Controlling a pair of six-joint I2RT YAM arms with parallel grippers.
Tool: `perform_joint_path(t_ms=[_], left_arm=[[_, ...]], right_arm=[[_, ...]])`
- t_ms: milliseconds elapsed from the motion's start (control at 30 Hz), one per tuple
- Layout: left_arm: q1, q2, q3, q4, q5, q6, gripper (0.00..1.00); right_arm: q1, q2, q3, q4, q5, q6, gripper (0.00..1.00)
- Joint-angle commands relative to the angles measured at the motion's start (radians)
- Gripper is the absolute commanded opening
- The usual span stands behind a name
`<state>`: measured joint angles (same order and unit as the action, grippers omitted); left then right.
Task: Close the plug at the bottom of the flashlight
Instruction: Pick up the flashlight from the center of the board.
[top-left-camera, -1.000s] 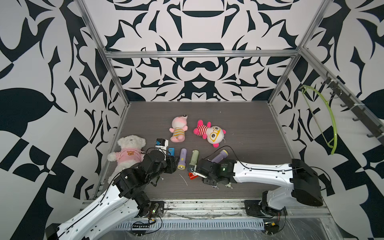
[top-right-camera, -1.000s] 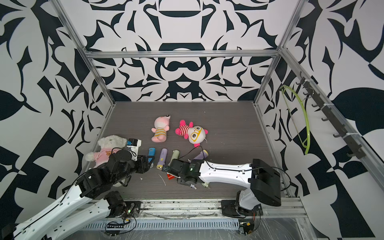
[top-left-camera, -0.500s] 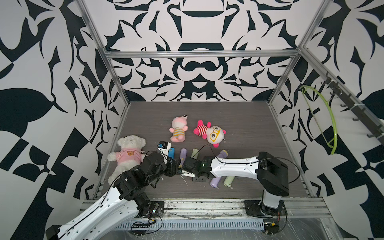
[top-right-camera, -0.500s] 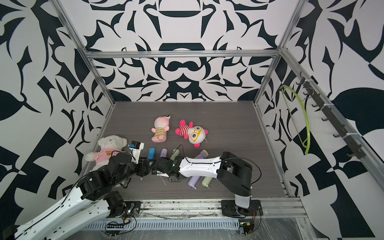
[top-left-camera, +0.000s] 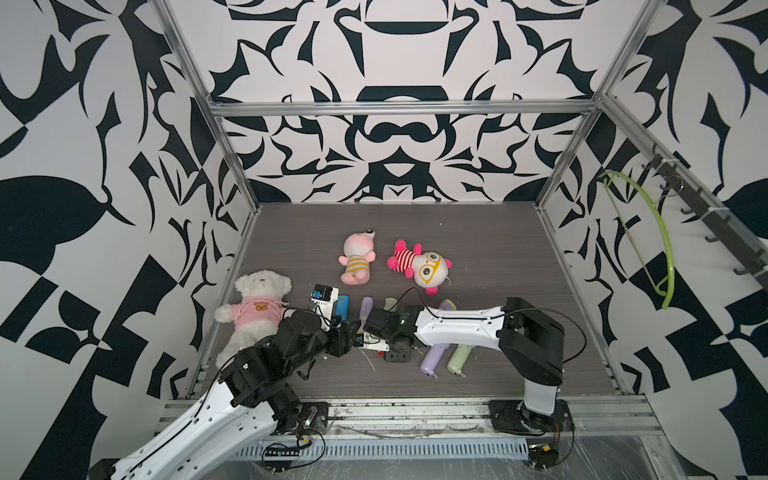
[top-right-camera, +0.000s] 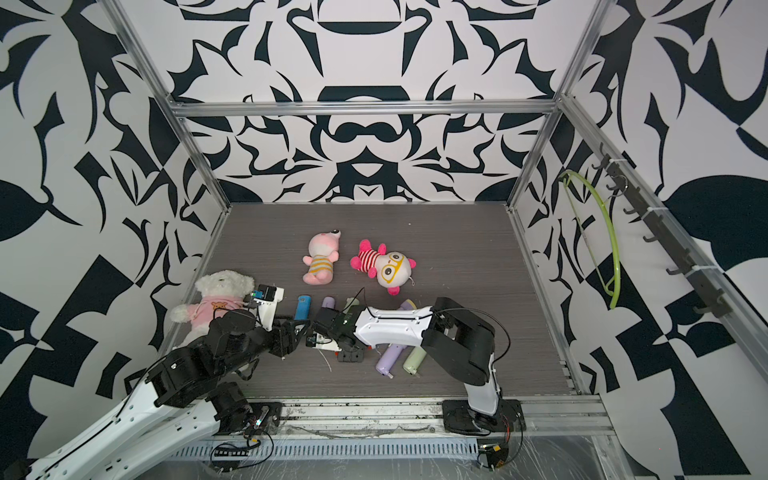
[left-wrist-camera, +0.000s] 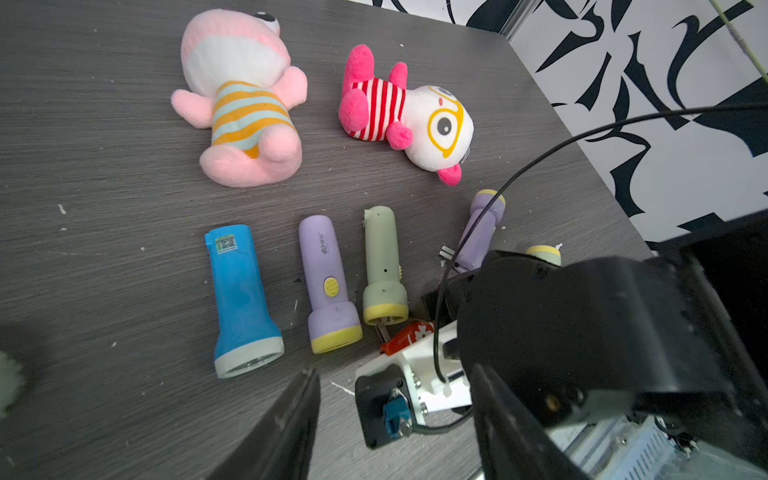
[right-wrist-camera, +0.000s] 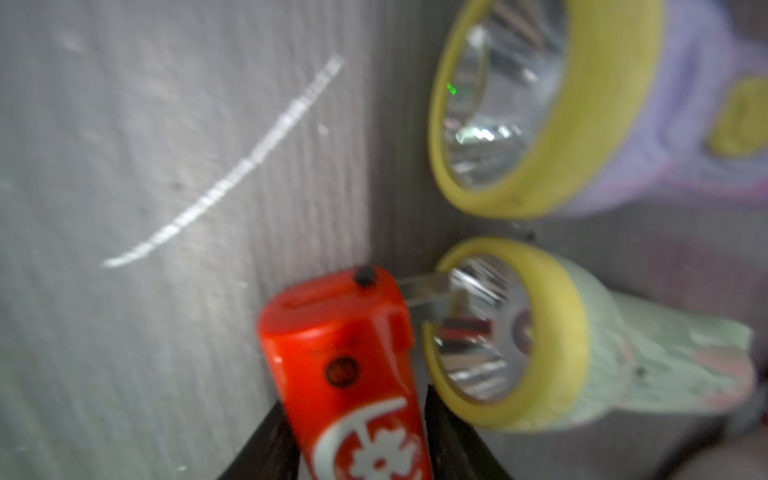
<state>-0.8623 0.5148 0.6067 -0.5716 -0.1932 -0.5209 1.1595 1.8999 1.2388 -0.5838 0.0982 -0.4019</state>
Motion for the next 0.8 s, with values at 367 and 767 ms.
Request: perform_joint_path(t_ms=[367,767], left_arm=[[0.003,-0.003,0.047,-0.052,-0.040,-0.017,0.62],[0.003,-0.060,-0.016,0.192,-0.033,-0.012,0.68]], right_arm=[[0.005,-0.119,0.008,-0.060,-0.233,0.104,0.00],[-0.046,-0.554,-0.045,0.207,0.113,0.259,0.00]])
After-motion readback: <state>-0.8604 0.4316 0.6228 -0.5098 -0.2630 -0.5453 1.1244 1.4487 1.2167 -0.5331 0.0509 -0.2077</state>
